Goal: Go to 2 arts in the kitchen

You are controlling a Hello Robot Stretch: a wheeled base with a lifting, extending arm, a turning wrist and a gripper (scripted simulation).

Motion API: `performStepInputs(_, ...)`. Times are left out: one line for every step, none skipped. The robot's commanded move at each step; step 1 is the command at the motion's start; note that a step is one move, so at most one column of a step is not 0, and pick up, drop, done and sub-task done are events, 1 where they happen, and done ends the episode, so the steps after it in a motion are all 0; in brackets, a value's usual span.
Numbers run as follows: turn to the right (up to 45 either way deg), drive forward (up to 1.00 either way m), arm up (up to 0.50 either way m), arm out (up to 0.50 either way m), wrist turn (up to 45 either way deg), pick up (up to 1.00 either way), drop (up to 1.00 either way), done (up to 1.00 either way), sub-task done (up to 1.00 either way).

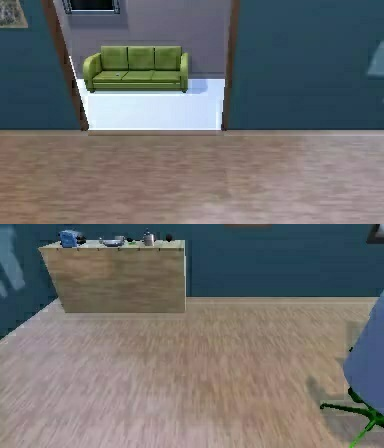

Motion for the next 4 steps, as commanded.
performStepInputs(-39.0,0.00,0.00,0.00,0.0,0.00,0.00,0.00,0.00)
performStepInputs(0.0,1.00,0.00,0.00,0.0,0.00,0.00,0.00,0.00)
performStepInputs(0.0,1.00,0.00,0.00,0.0,0.00,0.00,0.00,0.00)
performStepInputs(-6.0,0.00,0.00,0.00,0.0,0.00,0.00,0.00,0.00)
